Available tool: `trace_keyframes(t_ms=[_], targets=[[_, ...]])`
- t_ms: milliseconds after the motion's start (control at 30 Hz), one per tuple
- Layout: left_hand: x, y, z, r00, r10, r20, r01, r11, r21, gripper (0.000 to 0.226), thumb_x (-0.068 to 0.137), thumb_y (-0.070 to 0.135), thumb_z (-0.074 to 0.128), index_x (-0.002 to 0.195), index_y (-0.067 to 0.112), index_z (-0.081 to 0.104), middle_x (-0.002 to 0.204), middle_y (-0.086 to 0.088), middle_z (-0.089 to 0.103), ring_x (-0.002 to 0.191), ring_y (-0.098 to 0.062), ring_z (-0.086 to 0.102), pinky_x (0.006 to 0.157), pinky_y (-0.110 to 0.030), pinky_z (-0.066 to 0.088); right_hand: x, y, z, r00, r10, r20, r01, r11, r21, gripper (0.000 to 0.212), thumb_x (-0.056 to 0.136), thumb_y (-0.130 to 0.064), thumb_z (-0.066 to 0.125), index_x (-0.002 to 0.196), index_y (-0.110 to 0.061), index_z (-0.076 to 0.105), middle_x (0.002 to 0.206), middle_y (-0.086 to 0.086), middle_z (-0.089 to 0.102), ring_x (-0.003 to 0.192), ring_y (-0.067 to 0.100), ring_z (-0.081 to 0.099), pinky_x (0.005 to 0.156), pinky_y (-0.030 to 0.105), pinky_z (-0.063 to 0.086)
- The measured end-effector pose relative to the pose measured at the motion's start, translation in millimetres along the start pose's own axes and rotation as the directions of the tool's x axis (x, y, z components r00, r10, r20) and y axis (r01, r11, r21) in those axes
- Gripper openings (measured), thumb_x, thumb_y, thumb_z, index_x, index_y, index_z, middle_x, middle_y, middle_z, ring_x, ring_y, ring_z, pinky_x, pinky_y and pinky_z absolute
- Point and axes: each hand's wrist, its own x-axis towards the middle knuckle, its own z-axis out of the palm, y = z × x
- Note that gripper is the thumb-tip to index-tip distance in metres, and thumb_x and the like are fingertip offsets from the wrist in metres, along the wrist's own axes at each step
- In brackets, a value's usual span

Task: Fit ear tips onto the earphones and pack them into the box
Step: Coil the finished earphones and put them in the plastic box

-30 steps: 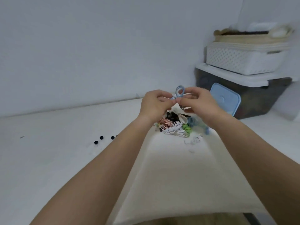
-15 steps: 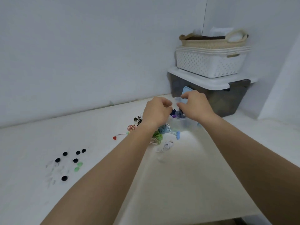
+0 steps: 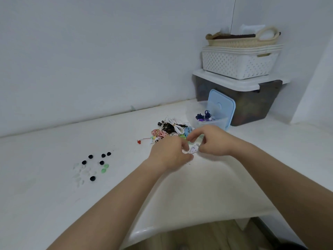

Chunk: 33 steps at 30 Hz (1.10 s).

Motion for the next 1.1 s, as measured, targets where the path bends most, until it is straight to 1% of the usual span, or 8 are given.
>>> trace_keyframes(t_ms=[100,300,433,633,733,800,1000,1100], targets=[[-10.2,-5.8,2.3,0.999,-0.025,-0.025,0.022,0.996,-0.089,0.011,0.083,0.037,0.065,0.088,0.034,0.074,0.075,0.015,0.060,0.081,-0.011,0.061,0.070,-0.029,0.050,-5.5,-4.1,13.3,0.999,0.020,0.035,-0.018,0.998,-0.057,0.042,0.076,-0.008,0.072,0.113,-0.028,0.070,0.095,-0.021,0.058,0.064,-0.021,0.052,0.056,0.003,0.036],[-20.6,-25.5,-2.2,0.999,-0.034,0.016,0.037,0.959,-0.283,0.017,0.084,0.022,0.060,0.079,0.031,0.073,0.077,0.007,0.068,0.078,-0.014,0.064,0.075,-0.029,0.052,-0.4,-9.5,23.8,0.999,-0.033,-0.007,0.031,0.980,-0.195,0.014,0.085,-0.024,0.074,0.098,-0.029,0.074,0.099,-0.013,0.063,0.072,-0.005,0.051,0.067,0.016,0.037],[-28.8,-43.2,-6.2,0.997,-0.071,-0.021,0.056,0.916,-0.398,0.026,0.087,0.015,0.056,0.084,0.037,0.071,0.072,0.007,0.061,0.066,-0.012,0.055,0.066,-0.024,0.046,3.3,-25.8,21.9,0.993,-0.083,-0.088,0.088,0.995,0.055,0.006,0.087,-0.017,0.073,0.089,-0.023,0.074,0.083,-0.017,0.067,0.065,-0.015,0.056,0.061,0.006,0.038],[-57.0,-70.5,-38.3,0.978,-0.209,0.012,0.145,0.636,-0.758,0.013,0.094,0.015,0.064,0.093,0.013,0.076,0.077,0.009,0.067,0.062,0.001,0.057,0.059,-0.013,0.044,25.9,-68.2,43.2,0.993,-0.067,-0.100,0.099,0.929,0.356,0.012,0.086,-0.013,0.071,0.083,-0.024,0.074,0.066,-0.020,0.065,0.060,-0.008,0.056,0.065,0.014,0.043],[-69.5,-82.6,-50.6,0.953,-0.254,0.163,0.250,0.363,-0.897,0.022,0.099,0.021,0.056,0.105,0.009,0.073,0.091,-0.001,0.071,0.081,-0.019,0.070,0.075,-0.033,0.059,36.3,-87.5,55.5,0.993,-0.049,-0.103,0.091,0.882,0.462,0.010,0.087,-0.012,0.069,0.083,-0.020,0.072,0.060,-0.016,0.061,0.056,0.000,0.055,0.060,0.016,0.044],[-79.9,-100.4,-57.8,0.942,-0.270,0.201,0.261,0.211,-0.942,0.025,0.101,0.021,0.054,0.112,0.004,0.070,0.096,-0.007,0.073,0.085,-0.024,0.072,0.077,-0.033,0.061,44.6,-103.0,65.5,0.996,-0.060,-0.071,0.087,0.869,0.486,0.008,0.087,-0.012,0.068,0.085,-0.019,0.071,0.060,-0.013,0.061,0.055,0.004,0.055,0.058,0.017,0.044],[-100.7,-138.5,-71.0,0.918,-0.351,0.186,0.222,0.064,-0.973,0.017,0.095,0.002,0.058,0.109,-0.001,0.068,0.098,-0.017,0.074,0.082,-0.024,0.072,0.072,-0.025,0.061,60.4,-124.4,90.2,0.996,-0.087,-0.001,0.078,0.883,0.463,0.004,0.086,-0.014,0.069,0.085,-0.016,0.073,0.058,-0.013,0.060,0.054,0.003,0.054,0.065,0.024,0.044],[-104.3,-148.4,-70.5,0.924,-0.330,0.192,0.229,0.076,-0.970,0.020,0.092,-0.004,0.062,0.110,-0.001,0.069,0.099,-0.015,0.074,0.088,-0.022,0.071,0.079,-0.024,0.060,63.9,-129.9,98.0,0.996,-0.087,0.006,0.074,0.883,0.464,0.006,0.085,-0.013,0.069,0.083,-0.017,0.073,0.058,-0.012,0.060,0.056,0.004,0.054,0.066,0.026,0.045]])
